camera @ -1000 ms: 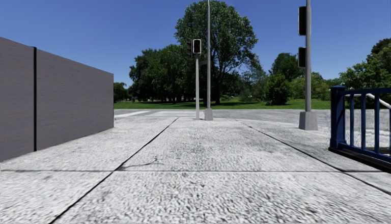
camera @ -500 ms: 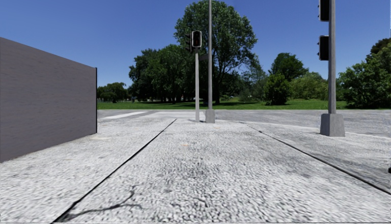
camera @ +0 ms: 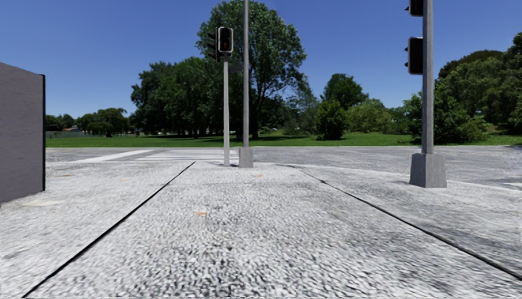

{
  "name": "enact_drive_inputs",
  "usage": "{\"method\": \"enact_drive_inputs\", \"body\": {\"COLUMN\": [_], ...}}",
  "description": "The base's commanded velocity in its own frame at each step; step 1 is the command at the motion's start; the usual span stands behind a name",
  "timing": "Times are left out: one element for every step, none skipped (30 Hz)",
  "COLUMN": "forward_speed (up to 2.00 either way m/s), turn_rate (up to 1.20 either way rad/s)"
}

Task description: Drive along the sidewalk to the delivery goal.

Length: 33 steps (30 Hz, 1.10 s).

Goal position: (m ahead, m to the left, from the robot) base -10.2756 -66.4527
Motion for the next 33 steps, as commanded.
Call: {"method": "enact_drive_inputs", "body": {"forward_speed": [1.76,1.76,1.77,1.77,1.77,1.75,1.72,1.67,1.65,1.63,1.62,1.62,1.59,1.54,1.50,1.43,1.41,1.41,1.40,1.40,1.40,1.40,1.40,1.40,1.40,1.40,1.40,1.40,1.40,1.40,1.40,1.40,1.40], "turn_rate": [-0.53,-0.53,-0.53,-0.53,-0.53,-0.53,-0.53,-0.53,-0.53,-0.53,-0.53,-0.53,-0.53,-0.53,-0.54,-0.57,-0.58,-0.58,-0.59,-0.59,-0.59,-0.59,-0.59,-0.59,-0.59,-0.59,-0.59,-0.59,-0.59,-0.59,-0.59,-0.59,-0.59]}}
